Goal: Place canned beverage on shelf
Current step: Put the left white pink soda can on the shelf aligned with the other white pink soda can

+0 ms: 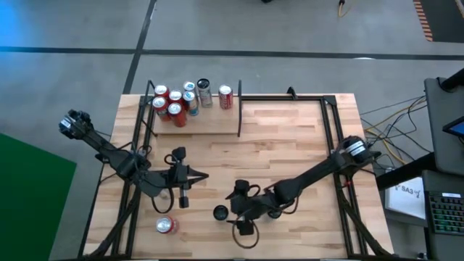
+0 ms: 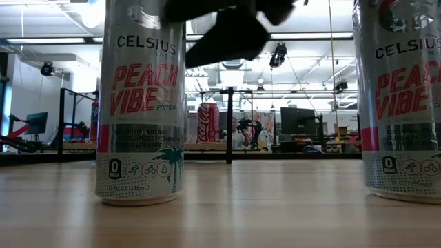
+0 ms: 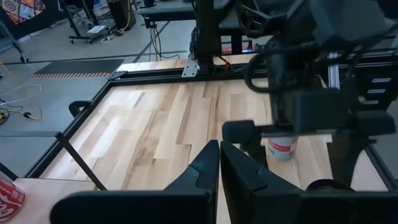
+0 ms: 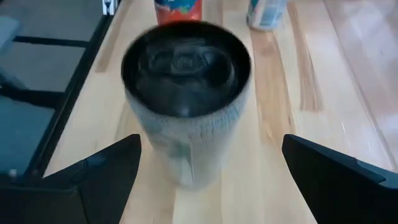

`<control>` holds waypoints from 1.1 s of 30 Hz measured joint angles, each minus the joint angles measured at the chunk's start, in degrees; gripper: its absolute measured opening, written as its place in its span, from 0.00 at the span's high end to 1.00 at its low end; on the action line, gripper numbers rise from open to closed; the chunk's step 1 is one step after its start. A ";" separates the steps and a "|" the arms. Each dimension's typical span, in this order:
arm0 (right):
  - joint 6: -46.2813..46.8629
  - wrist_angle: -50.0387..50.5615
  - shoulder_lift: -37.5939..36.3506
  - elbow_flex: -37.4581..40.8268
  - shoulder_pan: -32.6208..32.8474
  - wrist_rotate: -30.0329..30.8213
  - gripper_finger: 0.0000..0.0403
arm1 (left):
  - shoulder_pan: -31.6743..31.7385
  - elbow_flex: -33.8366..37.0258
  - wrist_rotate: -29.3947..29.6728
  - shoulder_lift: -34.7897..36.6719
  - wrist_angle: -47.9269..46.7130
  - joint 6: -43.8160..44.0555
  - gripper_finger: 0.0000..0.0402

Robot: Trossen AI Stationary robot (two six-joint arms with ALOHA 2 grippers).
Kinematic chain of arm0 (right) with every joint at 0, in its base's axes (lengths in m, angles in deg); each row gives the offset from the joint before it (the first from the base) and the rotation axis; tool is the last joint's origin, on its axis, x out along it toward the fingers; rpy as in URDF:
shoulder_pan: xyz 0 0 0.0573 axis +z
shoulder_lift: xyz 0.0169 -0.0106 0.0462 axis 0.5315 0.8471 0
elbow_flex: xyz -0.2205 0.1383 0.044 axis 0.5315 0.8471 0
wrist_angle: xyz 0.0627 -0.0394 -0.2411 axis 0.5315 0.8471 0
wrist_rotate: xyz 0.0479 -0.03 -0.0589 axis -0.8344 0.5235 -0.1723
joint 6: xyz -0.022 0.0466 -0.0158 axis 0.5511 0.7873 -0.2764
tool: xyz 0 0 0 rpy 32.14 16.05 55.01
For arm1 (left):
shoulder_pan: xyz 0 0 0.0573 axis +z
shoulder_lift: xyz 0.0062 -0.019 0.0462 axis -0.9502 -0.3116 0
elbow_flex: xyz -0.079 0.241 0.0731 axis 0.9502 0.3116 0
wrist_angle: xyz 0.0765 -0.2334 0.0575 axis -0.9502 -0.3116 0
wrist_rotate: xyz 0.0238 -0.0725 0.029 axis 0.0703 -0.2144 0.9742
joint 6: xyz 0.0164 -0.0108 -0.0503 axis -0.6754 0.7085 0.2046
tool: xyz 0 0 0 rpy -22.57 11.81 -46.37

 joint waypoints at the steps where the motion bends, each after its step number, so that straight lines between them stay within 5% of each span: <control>1: -0.13 0.32 0.75 -1.08 -0.02 -0.01 0.06 | -0.15 0.00 -0.02 0.00 -0.04 -0.02 1.00; 24: -8.66 -5.29 5.03 -4.05 -0.90 -2.05 0.07 | -0.56 0.00 0.04 -0.24 2.68 -1.98 1.00; 33: -9.55 -5.13 8.64 -6.45 -1.67 -2.54 0.33 | -0.59 0.00 0.59 -0.24 2.66 -5.18 1.00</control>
